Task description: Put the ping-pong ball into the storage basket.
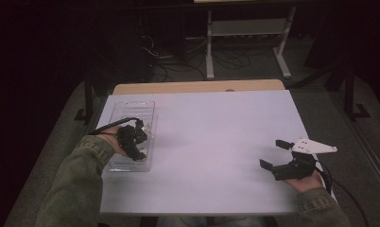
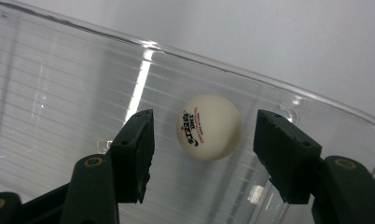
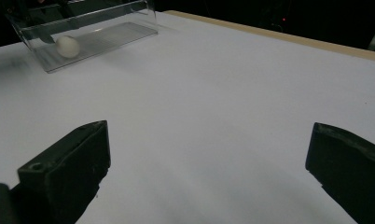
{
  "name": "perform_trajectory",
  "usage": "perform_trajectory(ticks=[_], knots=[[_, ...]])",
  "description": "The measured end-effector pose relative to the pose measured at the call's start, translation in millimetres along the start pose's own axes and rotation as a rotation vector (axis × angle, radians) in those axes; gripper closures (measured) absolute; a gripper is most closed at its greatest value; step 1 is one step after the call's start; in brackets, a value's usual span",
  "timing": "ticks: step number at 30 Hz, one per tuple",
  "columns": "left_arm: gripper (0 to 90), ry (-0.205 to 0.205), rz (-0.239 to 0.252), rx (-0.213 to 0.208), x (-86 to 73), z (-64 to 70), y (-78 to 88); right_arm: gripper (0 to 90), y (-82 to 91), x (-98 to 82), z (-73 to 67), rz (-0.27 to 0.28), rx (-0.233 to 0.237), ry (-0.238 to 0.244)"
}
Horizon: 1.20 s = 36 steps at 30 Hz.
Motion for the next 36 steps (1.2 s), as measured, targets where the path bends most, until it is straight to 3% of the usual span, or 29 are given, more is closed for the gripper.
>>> perform_trajectory(ticks=[14, 22, 27, 32, 36], knots=[[24.5, 0.046, 0.041, -0.019, -5.7, -4.1, 16.4, 0.0, 0.2, -0.6, -0.7, -0.002, 0.002, -0.004], [3.5, 0.078, 0.066, 0.013, -6.3, -7.7, 28.0, 0.0, -0.2, -0.5, -1.8, -0.003, 0.005, 0.004], [0.0, 0.089, 0.093, -0.011, -3.3, -4.6, 35.0, 0.0, -0.1, -0.4, -1.7, -0.002, 0.007, 0.003], [0.0, 0.046, 0.092, -0.004, 2.3, 3.2, 40.1, 0.0, -0.9, -0.4, -2.6, -0.004, 0.009, 0.008], [0.0, 0.035, 0.105, 0.016, 6.4, 7.0, 42.7, 0.0, -0.5, -0.4, -3.0, -0.003, 0.009, 0.008]])
Point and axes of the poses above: each handheld gripper's, and its own axes: y roughly backward along the jaws, x roughly out of its top, z roughly to its right, the point moved 10 cm from there along -y, roughly forward along the jaws, and after that the axes turned 10 degrees about -z, right-handed, at the moved point
